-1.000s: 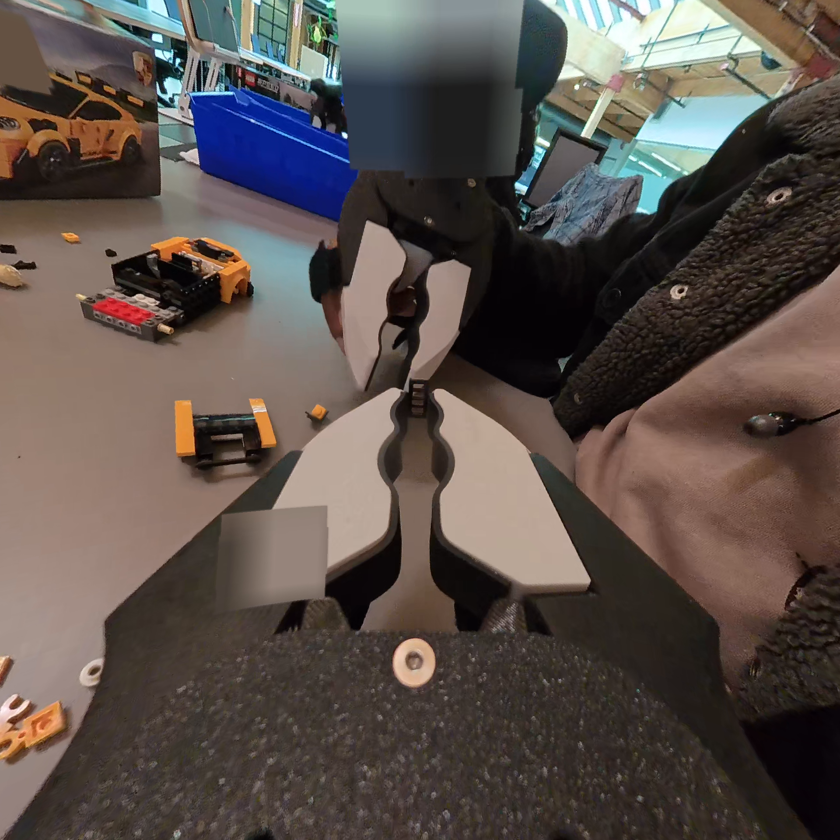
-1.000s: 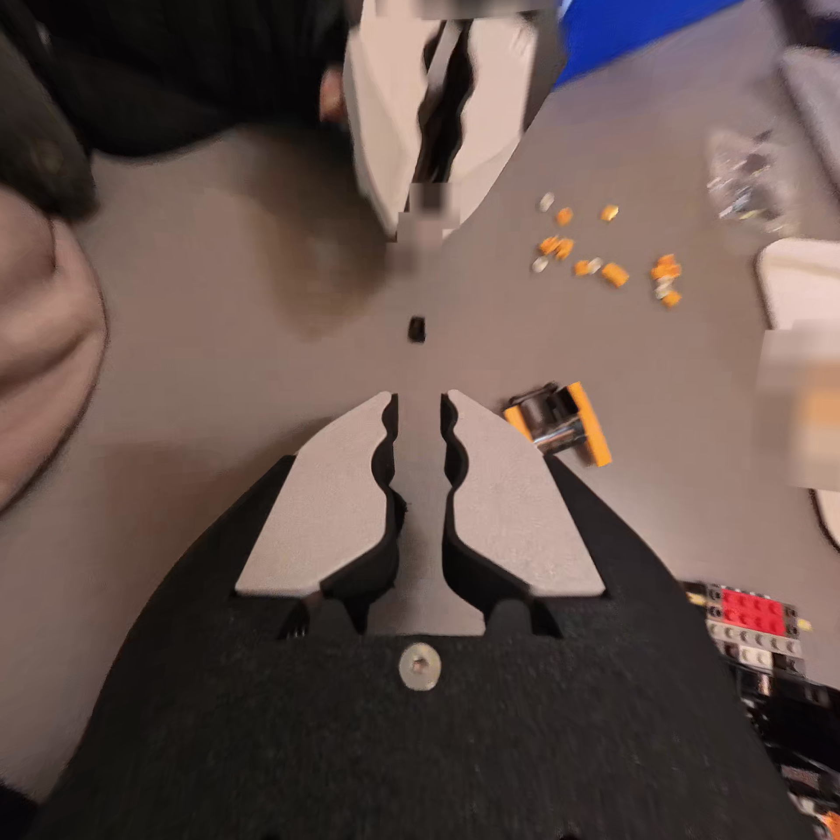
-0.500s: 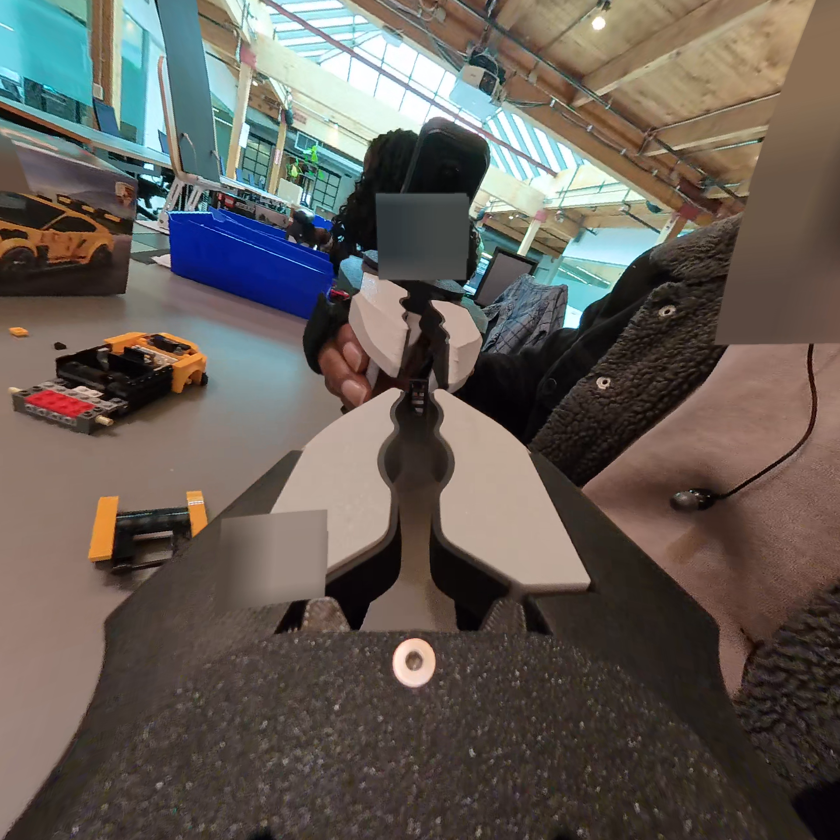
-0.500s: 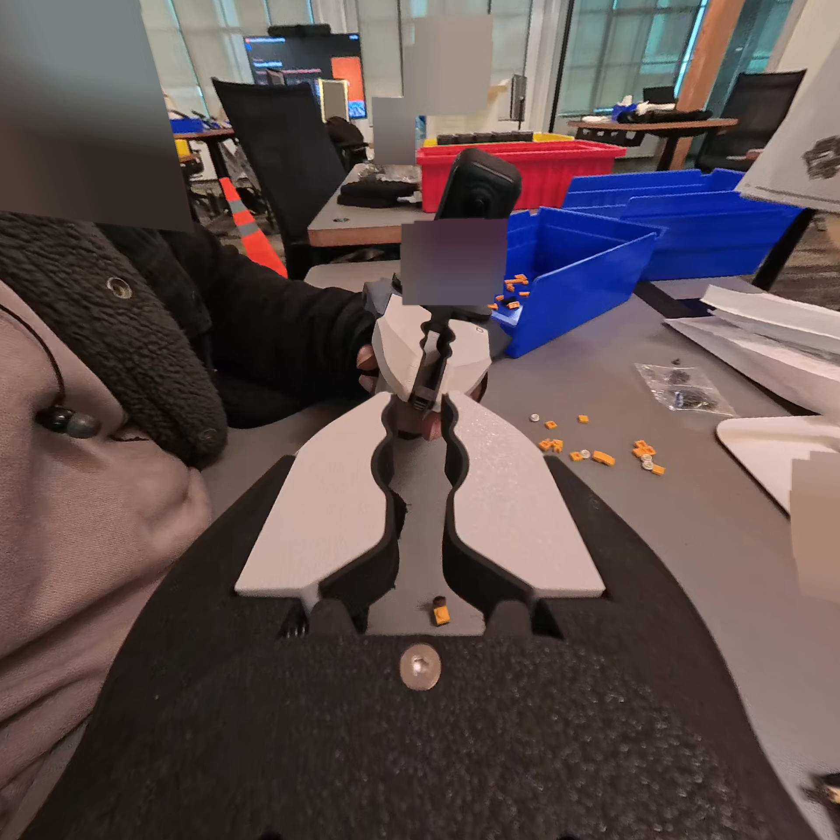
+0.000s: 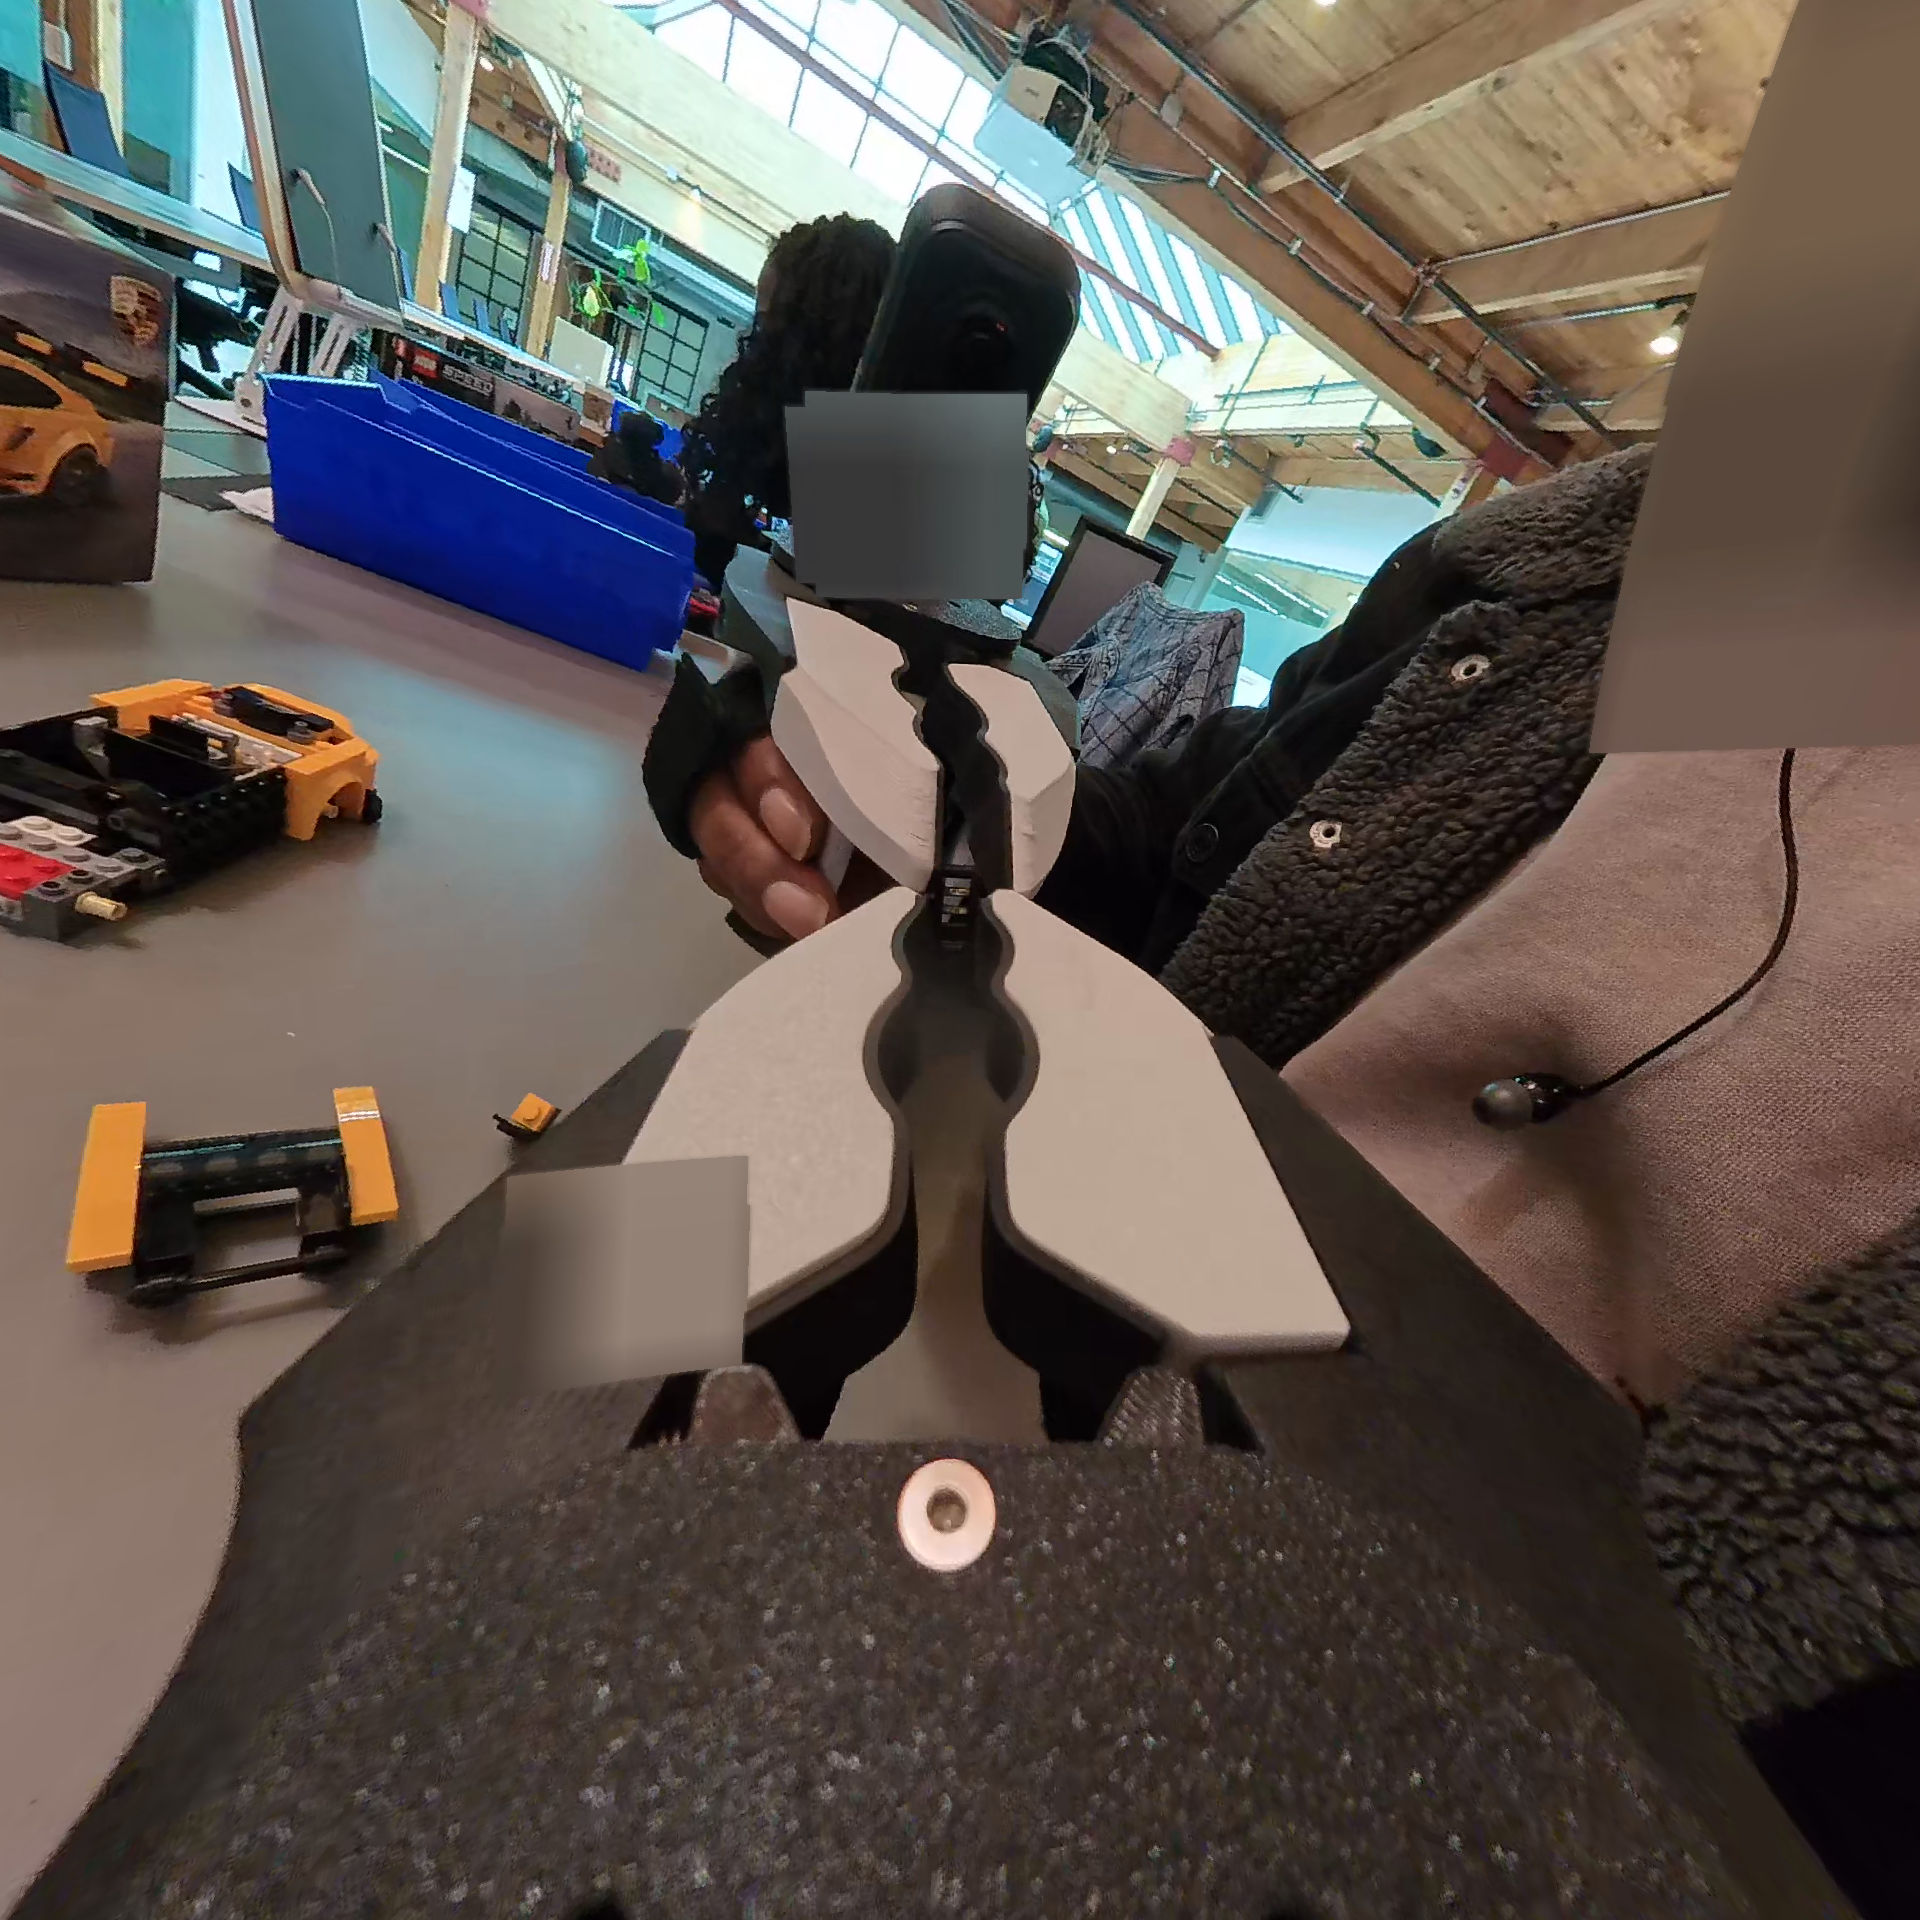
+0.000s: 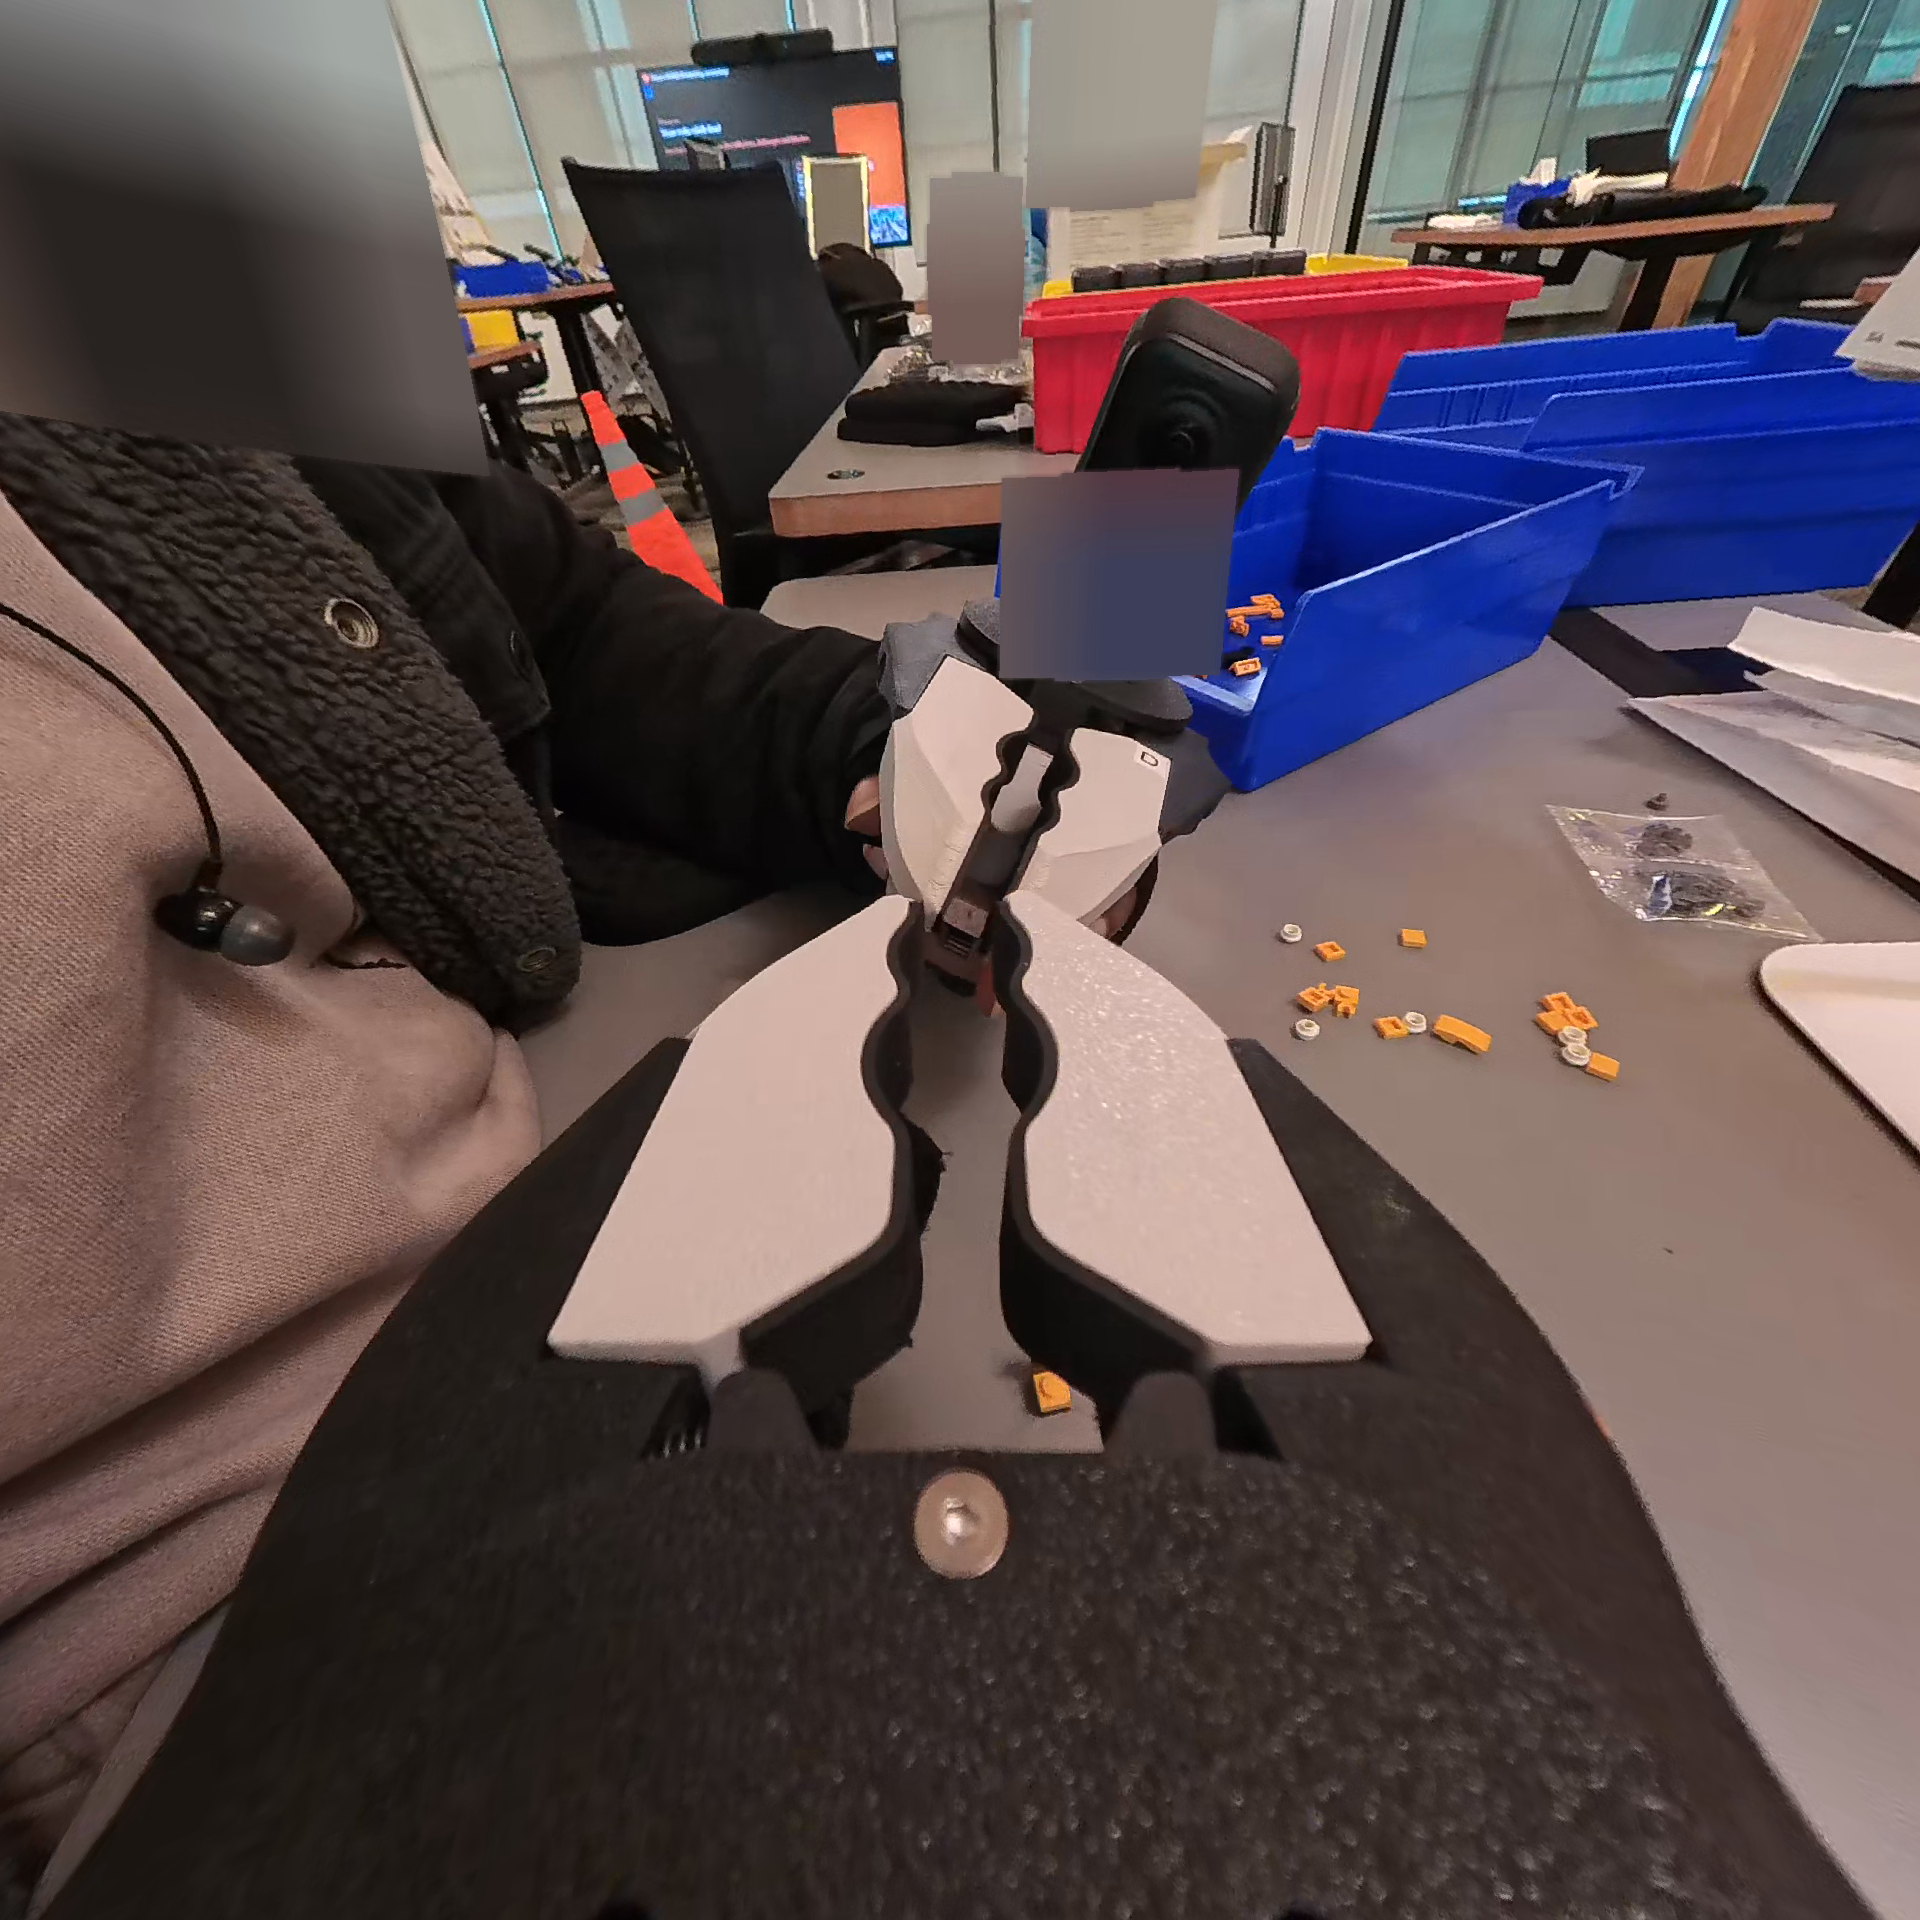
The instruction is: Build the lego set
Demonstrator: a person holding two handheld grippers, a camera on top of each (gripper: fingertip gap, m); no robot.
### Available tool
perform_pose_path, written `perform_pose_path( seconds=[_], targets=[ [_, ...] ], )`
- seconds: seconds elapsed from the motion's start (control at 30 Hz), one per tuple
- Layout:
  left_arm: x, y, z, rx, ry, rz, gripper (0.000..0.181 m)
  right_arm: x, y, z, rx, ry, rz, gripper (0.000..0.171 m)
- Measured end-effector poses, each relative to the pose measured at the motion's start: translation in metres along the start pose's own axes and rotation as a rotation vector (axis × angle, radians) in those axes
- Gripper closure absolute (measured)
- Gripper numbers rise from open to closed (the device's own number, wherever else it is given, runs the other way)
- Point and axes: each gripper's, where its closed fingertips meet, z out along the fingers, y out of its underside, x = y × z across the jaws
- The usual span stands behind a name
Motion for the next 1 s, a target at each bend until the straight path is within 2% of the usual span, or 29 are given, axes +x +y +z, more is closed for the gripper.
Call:
perform_pose_path(
  seconds=[0.27, 0.6, 1.0],
  targets=[
    [0.002, -0.001, -0.001, 0.009, 0.021, -0.025, 0.174, 0.001, -0.002, -0.003, 0.013, 0.0, -0.003, 0.162],
    [0.011, -0.006, -0.004, 0.054, 0.148, -0.16, 0.174, -0.007, -0.006, -0.006, 0.031, -0.035, -0.064, 0.156],
    [0.015, -0.019, 0.001, 0.199, 0.346, -0.517, 0.174, -0.002, -0.017, -0.006, 0.096, -0.017, -0.014, 0.165]
  ],
)
